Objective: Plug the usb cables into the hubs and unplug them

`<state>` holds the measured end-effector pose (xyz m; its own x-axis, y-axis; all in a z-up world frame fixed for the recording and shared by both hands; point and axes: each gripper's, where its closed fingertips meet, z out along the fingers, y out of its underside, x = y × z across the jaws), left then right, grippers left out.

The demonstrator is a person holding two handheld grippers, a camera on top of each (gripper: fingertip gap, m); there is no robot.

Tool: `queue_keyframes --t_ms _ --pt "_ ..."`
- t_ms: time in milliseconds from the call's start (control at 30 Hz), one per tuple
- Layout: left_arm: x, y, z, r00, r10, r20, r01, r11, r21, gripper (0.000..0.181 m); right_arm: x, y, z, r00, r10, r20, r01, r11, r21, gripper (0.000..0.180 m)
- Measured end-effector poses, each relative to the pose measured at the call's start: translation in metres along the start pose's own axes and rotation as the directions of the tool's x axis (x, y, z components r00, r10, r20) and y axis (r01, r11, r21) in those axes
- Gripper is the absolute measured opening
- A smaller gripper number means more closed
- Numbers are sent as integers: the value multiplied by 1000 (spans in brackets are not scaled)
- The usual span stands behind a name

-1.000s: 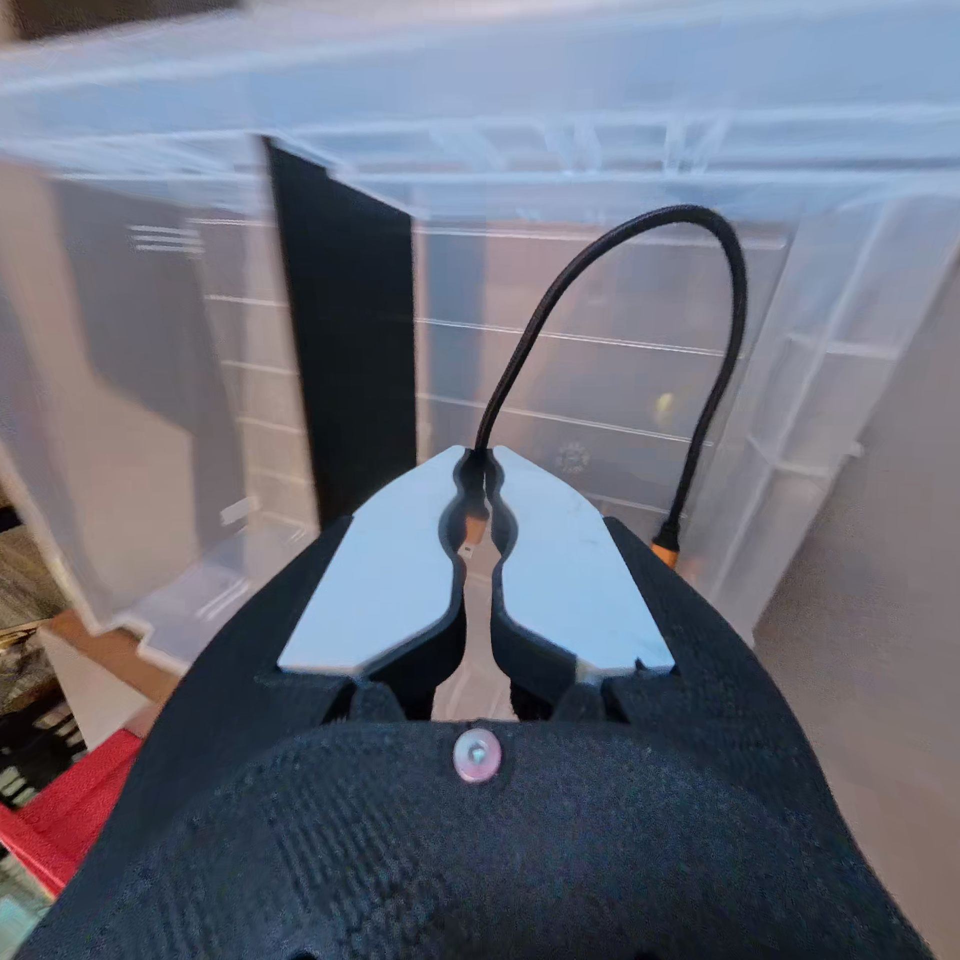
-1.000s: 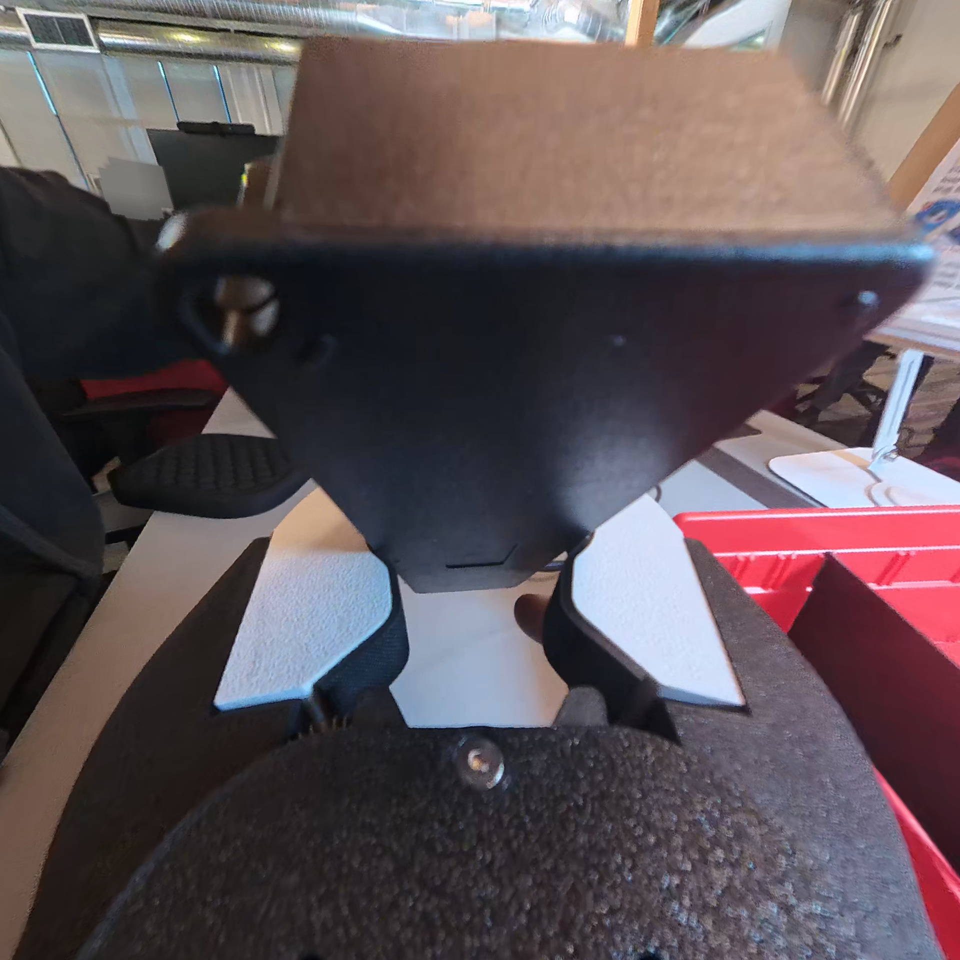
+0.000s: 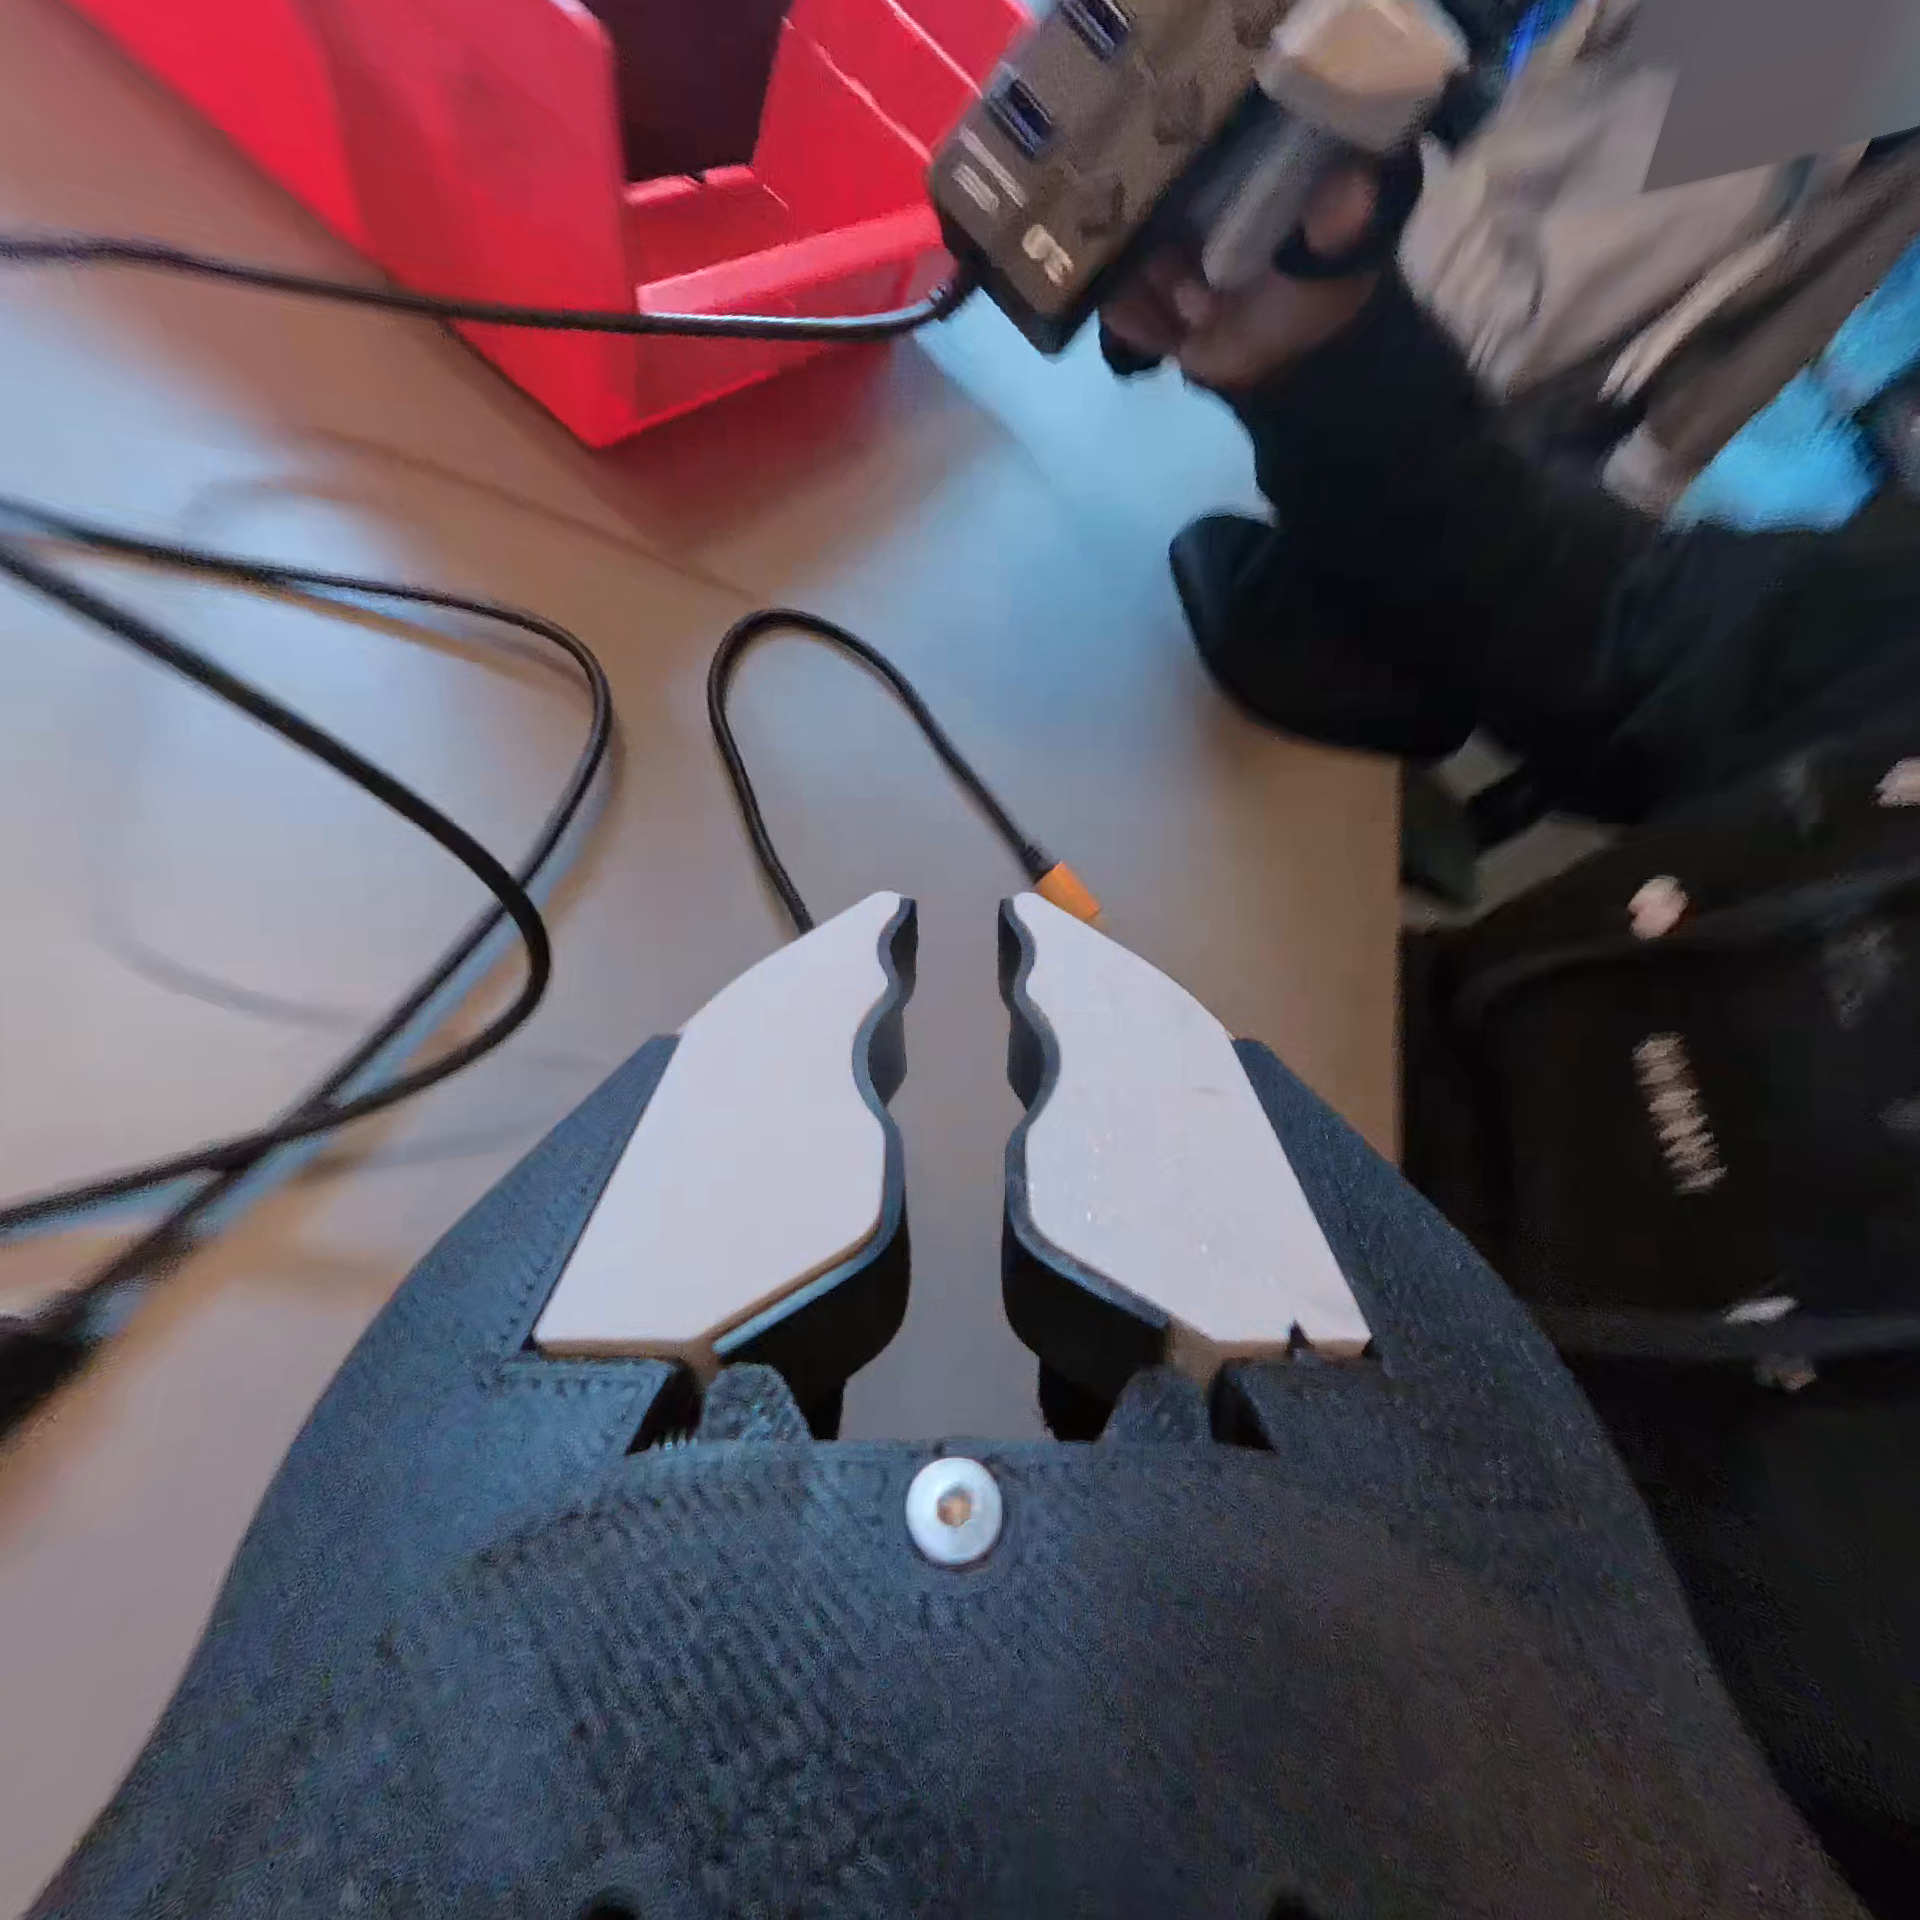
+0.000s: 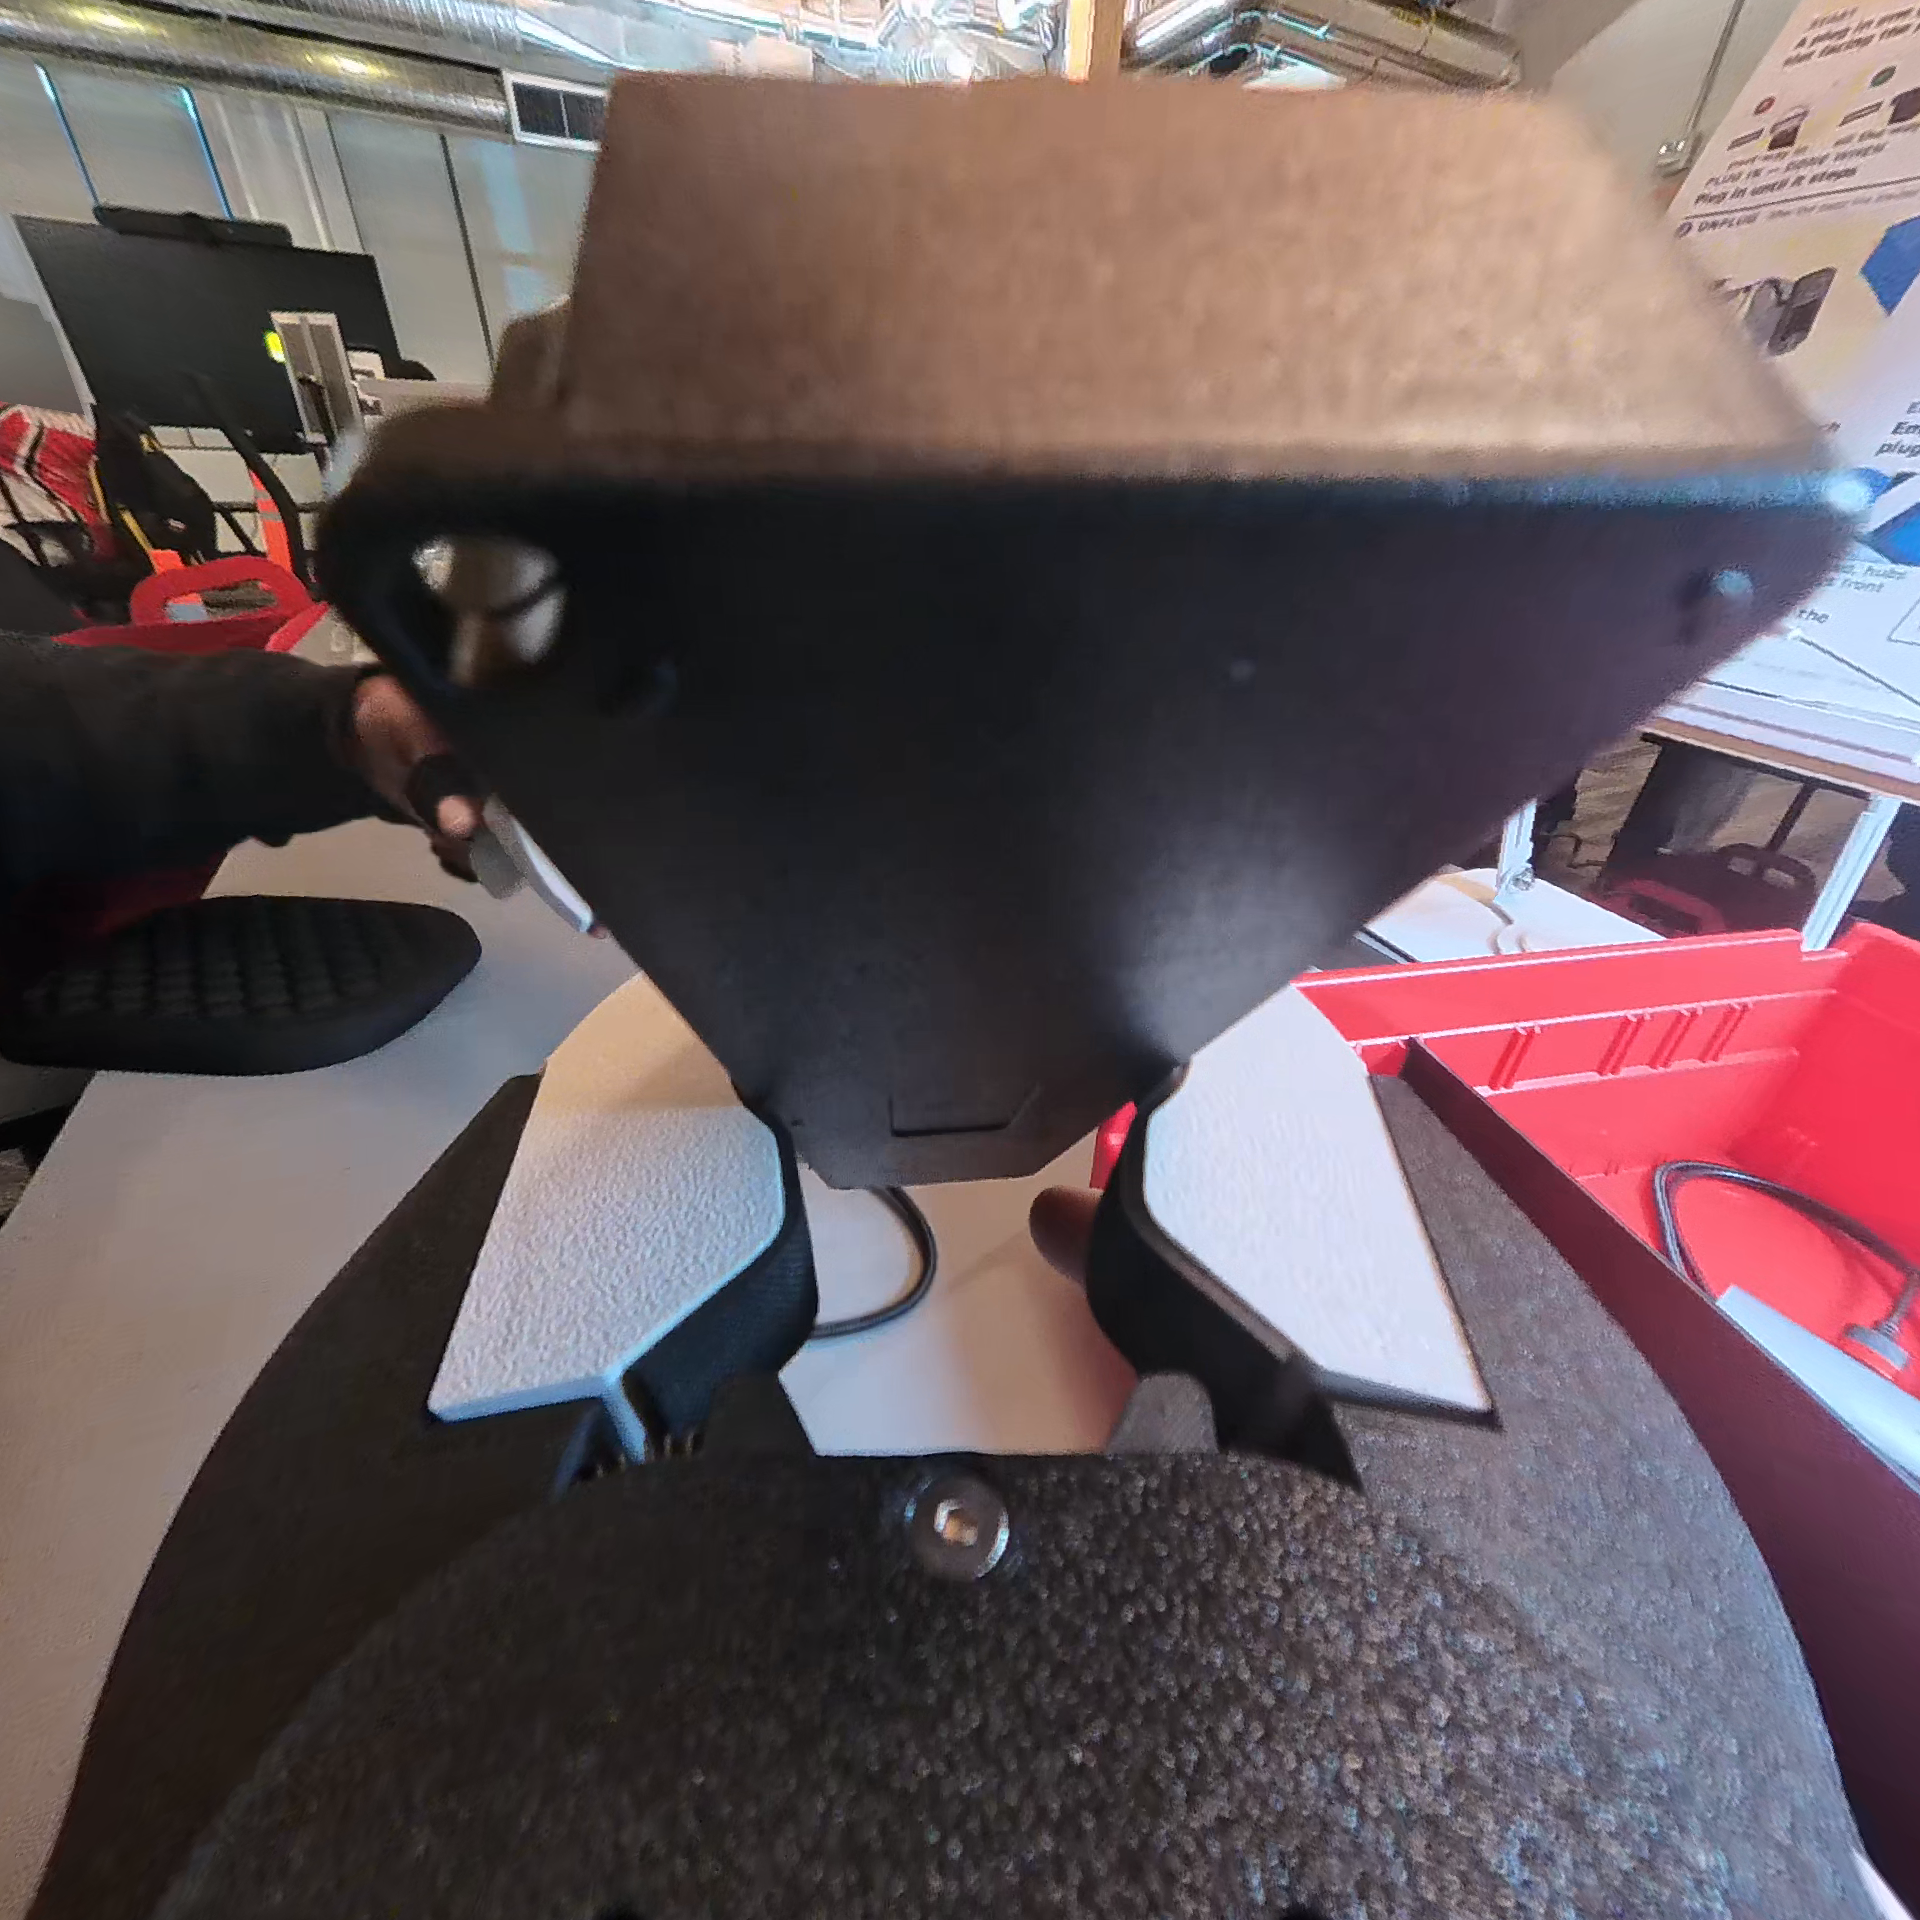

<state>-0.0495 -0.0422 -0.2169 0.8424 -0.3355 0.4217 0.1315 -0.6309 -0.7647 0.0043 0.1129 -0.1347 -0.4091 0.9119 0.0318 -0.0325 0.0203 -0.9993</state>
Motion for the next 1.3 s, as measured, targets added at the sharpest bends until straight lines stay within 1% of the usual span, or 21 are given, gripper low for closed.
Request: queue_keyframes --t_ms 67,100,133,200,267,333,400,467,567,600,667,733,800,833,867,933,967,1000,1067,1167,1300 --pt "-6 6 -1 972 228 61 -219 968 -124 14 2 2 1 1000 7 -2 -7 1000 -3 65" --pt "-11 10 -1 927 365 81 -343 917 -205 14 2 3 1 1000 11 -3 -11 1000 -5 65" --pt "-16 15 1 860 504 82 -462 837 -293 14 3 4 1 1000 14 -3 -14 1000 -8 65" --pt "-28 25 6 670 742 21 -648 598 -471 18 3 6 2 1000 20 -2 -20 1000 -15 65" --pt "-34 33 14 511 852 -110 -745 375 -552 21 4 8 2 1000 25 -1 -25 999 -22 65" --pt "-35 38 22 391 883 -259 -802 188 -567 25 4 11 3 1000 28 0 -28 999 -30 65" --pt "-41 40 26 224 886 -405 -833 -42 -552 32 3 14 4 1000 31 3 -31 999 -40 65" --pt "-45 45 31 81 836 -542 -831 -243 -500 40 3 17 4 999 34 8 -34 998 -49 65" --pt "-48 55 39 -77 722 -688 -806 -451 -383 48 4 21 5 999 44 15 -43 997 -58 65" --pt "-48 56 40 -110 685 -720 -801 -490 -344 43 4 22 5 999 45 17 -44 997 -62 65" --pt "-45 57 44 -106 659 -744 -821 -480 -309 39 4 23 5 999 49 20 -48 997 -65 65" --pt "-35 62 47 -25 662 -749 -874 -379 -304 30 4 24 4 998 53 24 -52 997 -65 65" --pt "-26 67 49 207 668 -714 -897 -162 -412 30 4 23 4 998 57 31 -54 996 -64 65" --pt "-20 66 53 324 666 -672 -891 -26 -454 17 3 23 4 998 58 35 -56 996 -62 65" --pt "-10 63 58 440 646 -623 -872 142 -468 6 3 22 4 997 61 40 -59 996 -60 65" --pt "11 56 69 682 511 -523 -731 474 -491 5 0 21 4 996 68 57 -65 996 -55 65" --pt "20 53 73 757 431 -490 -648 591 -481 5 -3 21 4 995 69 71 -65 997 -51 65" --pt "25 49 78 800 398 -449 -588 667 -457 5 -6 20 4 993 68 93 -64 997 -43 65" --pt "29 44 85 815 417 -403 -565 728 -389 5 -15 16 3 986 73 153 -71 997 -19 65" --pt "22 34 85 771 548 -325 -636 700 -326 17 -22 16 2 974 81 213 -82 997 -6 65" --pt "13 31 82 777 572 -263 -629 696 -345 29 -27 19 3 965 93 245 -93 996 -13 65"
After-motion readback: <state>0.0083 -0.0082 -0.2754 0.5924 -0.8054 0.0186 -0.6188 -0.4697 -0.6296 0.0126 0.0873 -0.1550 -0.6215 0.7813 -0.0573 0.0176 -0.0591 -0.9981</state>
